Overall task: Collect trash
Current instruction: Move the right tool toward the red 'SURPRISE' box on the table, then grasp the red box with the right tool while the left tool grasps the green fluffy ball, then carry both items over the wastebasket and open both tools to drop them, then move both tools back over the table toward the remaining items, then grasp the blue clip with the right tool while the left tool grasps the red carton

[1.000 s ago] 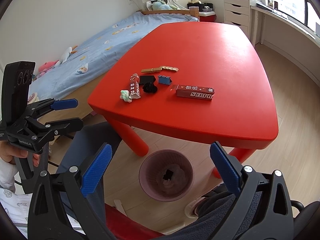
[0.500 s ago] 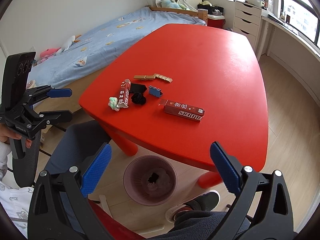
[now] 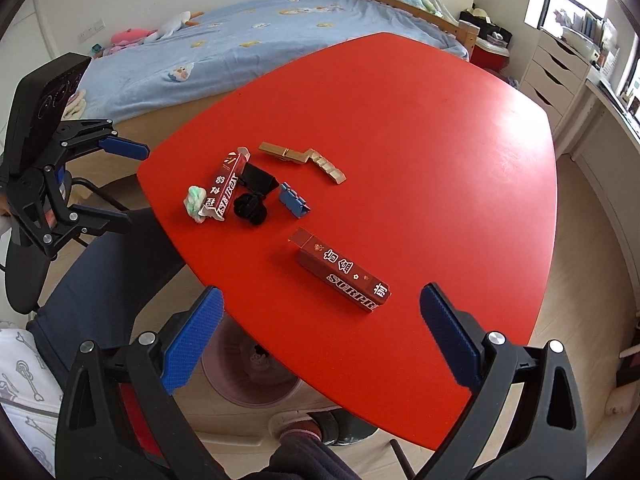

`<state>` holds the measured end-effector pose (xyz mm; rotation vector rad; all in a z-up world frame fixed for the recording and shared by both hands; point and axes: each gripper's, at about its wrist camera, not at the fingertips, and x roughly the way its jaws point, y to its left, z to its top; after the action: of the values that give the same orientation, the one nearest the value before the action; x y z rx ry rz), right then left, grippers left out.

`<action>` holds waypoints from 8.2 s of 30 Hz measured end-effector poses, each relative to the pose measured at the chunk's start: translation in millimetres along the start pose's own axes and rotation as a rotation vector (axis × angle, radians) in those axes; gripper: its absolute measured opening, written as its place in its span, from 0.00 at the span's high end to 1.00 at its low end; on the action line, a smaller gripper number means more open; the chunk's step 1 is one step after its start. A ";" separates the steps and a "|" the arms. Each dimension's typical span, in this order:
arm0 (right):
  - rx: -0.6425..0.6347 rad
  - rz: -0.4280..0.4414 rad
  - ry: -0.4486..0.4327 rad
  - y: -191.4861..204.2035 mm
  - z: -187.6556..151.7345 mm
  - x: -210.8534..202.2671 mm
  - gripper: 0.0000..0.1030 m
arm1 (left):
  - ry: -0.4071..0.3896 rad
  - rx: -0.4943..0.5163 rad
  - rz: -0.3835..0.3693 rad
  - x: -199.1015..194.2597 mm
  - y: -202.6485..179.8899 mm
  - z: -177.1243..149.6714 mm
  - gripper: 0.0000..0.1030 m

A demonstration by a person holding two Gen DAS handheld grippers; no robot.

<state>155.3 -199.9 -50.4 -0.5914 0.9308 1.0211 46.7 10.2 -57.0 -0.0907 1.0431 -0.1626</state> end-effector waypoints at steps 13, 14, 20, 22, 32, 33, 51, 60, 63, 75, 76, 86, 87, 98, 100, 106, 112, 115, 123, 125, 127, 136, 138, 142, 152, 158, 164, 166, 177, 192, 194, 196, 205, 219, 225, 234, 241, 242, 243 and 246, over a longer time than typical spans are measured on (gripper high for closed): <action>-0.160 0.049 0.094 -11.5 15.2 56.1 0.07 | 0.110 0.062 -0.010 41.9 13.0 10.0 0.08; -0.169 0.054 0.096 -11.2 16.1 59.2 0.09 | 0.113 0.066 -0.011 43.5 13.2 9.7 0.08; -0.211 0.072 0.129 -9.9 20.5 76.3 0.27 | 0.118 0.093 -0.008 48.9 9.7 10.1 0.08; -0.212 0.071 0.136 -9.9 20.8 80.0 0.32 | 0.113 0.096 -0.012 49.4 9.1 10.5 0.08; -0.209 0.084 0.153 -9.6 12.8 81.6 0.57 | 0.110 0.093 -0.003 54.4 9.1 11.2 0.42; -0.207 0.087 0.152 -9.4 12.5 81.3 0.60 | 0.109 0.091 -0.003 54.0 9.4 11.3 0.47; -0.124 0.061 0.132 -9.0 6.5 77.3 0.86 | 0.105 0.052 -0.022 49.1 13.4 6.3 0.71; -0.025 0.022 0.060 -7.5 4.2 56.8 0.86 | 0.072 0.010 -0.027 33.5 17.9 1.3 0.71; 0.006 0.010 0.031 -5.0 2.4 46.2 0.86 | 0.056 0.000 -0.026 26.0 14.8 0.6 0.71; 0.121 -0.024 -0.094 24.5 -19.0 -5.5 0.86 | -0.028 -0.006 -0.022 -11.4 -10.6 -2.6 0.71; 0.125 -0.026 -0.100 27.8 -21.2 -9.0 0.86 | -0.034 -0.003 -0.025 -14.1 -13.9 -3.3 0.71; 0.169 -0.044 -0.141 62.1 -45.0 -36.3 0.86 | -0.070 0.005 -0.050 -29.3 -42.5 -18.7 0.71; 0.175 -0.048 -0.146 65.2 -47.8 -38.8 0.86 | -0.072 0.003 -0.052 -30.1 -44.1 -20.6 0.71; 0.230 -0.037 -0.131 96.9 -84.1 -42.2 0.86 | -0.062 -0.020 -0.083 -33.5 -64.4 -50.7 0.71; 0.241 -0.029 -0.124 100.9 -89.4 -39.2 0.86 | -0.054 -0.017 -0.089 -32.1 -68.0 -55.1 0.71; 0.253 -0.016 -0.121 105.3 -95.6 -36.5 0.86 | -0.046 -0.016 -0.100 -30.3 -73.1 -61.2 0.71; 0.252 -0.013 -0.129 106.2 -96.2 -38.0 0.86 | -0.050 -0.013 -0.100 -31.2 -74.9 -61.2 0.71; 0.255 -0.008 -0.132 106.3 -95.8 -38.7 0.86 | -0.049 -0.012 -0.103 -31.7 -76.1 -61.0 0.71; 0.273 0.005 -0.138 102.2 -97.5 -40.8 0.60 | -0.045 -0.011 -0.118 -31.1 -77.5 -59.2 0.63; 0.279 -0.004 -0.146 100.3 -97.9 -42.2 0.35 | -0.053 -0.018 -0.106 -31.2 -75.9 -58.5 0.42; 0.279 -0.010 -0.152 99.9 -97.5 -43.3 0.23 | -0.076 -0.037 -0.102 -34.0 -72.7 -58.4 0.12; 0.287 -0.024 -0.144 97.6 -97.3 -41.7 0.05 | -0.085 -0.079 -0.047 -35.4 -61.8 -58.0 0.08; 0.290 -0.020 -0.146 97.1 -97.1 -41.6 0.05 | -0.083 -0.082 -0.046 -35.3 -61.0 -57.8 0.08; 0.298 -0.019 -0.151 95.9 -97.5 -42.5 0.04 | -0.090 -0.087 -0.046 -36.9 -61.1 -58.3 0.08; 0.309 -0.005 -0.150 93.3 -97.2 -43.7 0.04 | -0.080 -0.121 -0.039 -36.4 -55.2 -57.0 0.08; 0.309 -0.003 -0.154 92.2 -95.4 -44.5 0.04 | -0.071 -0.136 -0.049 -35.9 -53.0 -56.0 0.08; 0.307 -0.004 -0.153 91.3 -93.6 -44.5 0.04 | -0.072 -0.144 -0.051 -34.9 -50.6 -54.1 0.08; 0.305 -0.007 -0.156 89.7 -91.9 -45.3 0.04 | -0.074 -0.160 -0.053 -34.8 -47.2 -52.2 0.08; 0.223 -0.038 -0.196 66.2 -53.5 -53.5 0.04 | -0.083 -0.265 -0.038 -34.5 -13.7 -23.4 0.08; 0.055 -0.034 -0.174 33.2 13.8 -22.3 0.04 | -0.024 -0.369 0.024 -3.9 23.5 22.0 0.08; 0.025 -0.024 -0.164 30.3 20.2 -13.6 0.04 | -0.002 -0.388 0.037 4.9 27.9 25.6 0.08; -0.003 -0.021 -0.143 26.5 26.7 -2.8 0.04 | 0.025 -0.406 0.048 14.9 30.3 28.4 0.08; -0.058 0.020 -0.078 8.5 48.2 39.7 0.04 | 0.092 -0.486 0.080 49.5 41.8 36.9 0.08; -0.090 0.063 -0.030 -0.2 50.3 70.2 0.17 | 0.131 -0.554 0.097 71.6 45.2 41.7 0.17; -0.090 0.078 -0.025 -1.9 51.4 77.1 0.28 | 0.126 -0.560 0.110 71.2 44.0 40.9 0.31; -0.093 0.097 -0.015 2.1 58.3 90.1 0.39 | 0.121 -0.539 0.124 70.7 36.7 41.6 0.49; -0.075 0.101 -0.006 -1.8 57.8 96.6 0.48 | 0.118 -0.517 0.144 70.7 32.5 44.8 0.61; -0.074 0.102 -0.005 -1.6 57.5 97.3 0.50 | 0.116 -0.515 0.145 69.4 33.0 43.8 0.61; -0.074 0.101 -0.003 -1.3 57.6 98.2 0.54 | 0.116 -0.510 0.148 68.9 32.7 43.1 0.64; -0.076 0.106 0.003 0.0 58.4 101.1 0.59 | 0.118 -0.500 0.147 70.6 31.7 45.2 0.71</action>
<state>198.2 -108.5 -108.9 -0.6115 0.9369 1.1549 123.5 28.8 -99.3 -0.4600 1.1862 0.2324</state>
